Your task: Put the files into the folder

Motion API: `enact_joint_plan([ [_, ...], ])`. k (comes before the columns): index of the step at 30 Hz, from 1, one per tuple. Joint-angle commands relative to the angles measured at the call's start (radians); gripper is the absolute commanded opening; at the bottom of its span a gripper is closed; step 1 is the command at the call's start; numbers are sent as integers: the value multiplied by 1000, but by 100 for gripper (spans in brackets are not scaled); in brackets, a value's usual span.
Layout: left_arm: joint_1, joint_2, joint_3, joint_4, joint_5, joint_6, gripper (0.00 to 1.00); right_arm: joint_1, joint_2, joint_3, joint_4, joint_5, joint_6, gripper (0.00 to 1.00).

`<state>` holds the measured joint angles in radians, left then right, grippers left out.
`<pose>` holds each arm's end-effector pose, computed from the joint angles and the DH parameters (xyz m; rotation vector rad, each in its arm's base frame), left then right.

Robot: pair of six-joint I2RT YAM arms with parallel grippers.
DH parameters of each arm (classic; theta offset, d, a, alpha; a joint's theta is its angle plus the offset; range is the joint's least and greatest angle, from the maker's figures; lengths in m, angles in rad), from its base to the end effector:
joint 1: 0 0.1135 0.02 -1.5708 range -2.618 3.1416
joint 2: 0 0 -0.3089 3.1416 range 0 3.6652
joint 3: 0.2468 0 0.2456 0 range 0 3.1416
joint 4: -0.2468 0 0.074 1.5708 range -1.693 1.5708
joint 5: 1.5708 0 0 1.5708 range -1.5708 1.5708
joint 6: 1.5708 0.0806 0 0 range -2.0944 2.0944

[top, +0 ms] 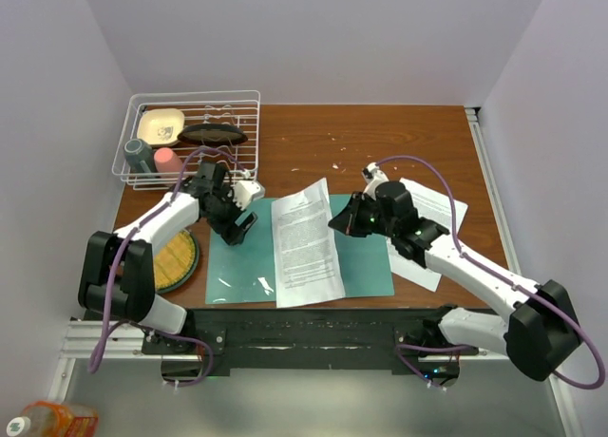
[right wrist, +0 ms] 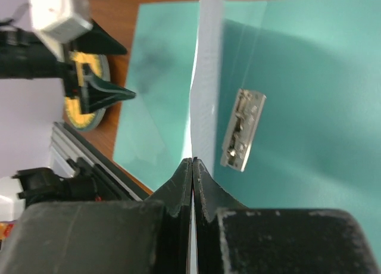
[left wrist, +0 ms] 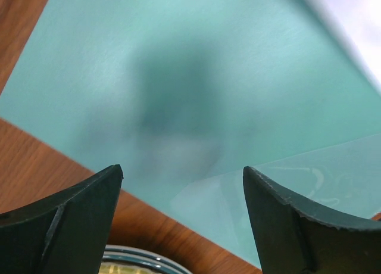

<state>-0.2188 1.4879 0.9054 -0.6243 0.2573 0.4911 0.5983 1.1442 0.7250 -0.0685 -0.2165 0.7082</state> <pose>0.2693 -0.0809 0.1984 1.0112 2.5408 -0.2821 0.2126 0.1658 0.2810 -0.0228 2.2105 0.9969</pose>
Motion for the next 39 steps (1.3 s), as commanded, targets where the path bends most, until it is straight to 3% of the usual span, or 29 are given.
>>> enact_joint_plan([
  [1, -71, -31, 52, 0, 43, -46, 88, 17, 20, -38, 56, 63, 13, 0],
  [23, -254, 155, 110, 98, 23, -149, 87, 20, 109, -117, 122, 160, 7, 0],
  [25, -263, 182, 116, 109, 13, -161, 87, 20, 108, -122, 122, 160, 1, 8],
  [29, -280, 218, 125, 109, -21, -167, 87, 20, 120, -130, 122, 154, -6, 45],
  [30, -283, 222, 125, 110, -24, -169, 86, 18, 129, -128, 112, 154, -7, 48],
  [35, -291, 230, 124, 107, -41, -164, 86, 20, 146, -137, 85, 129, -23, 54],
  [39, -291, 224, 121, 107, -46, -164, 86, 18, 134, -171, 119, 105, -9, 44],
])
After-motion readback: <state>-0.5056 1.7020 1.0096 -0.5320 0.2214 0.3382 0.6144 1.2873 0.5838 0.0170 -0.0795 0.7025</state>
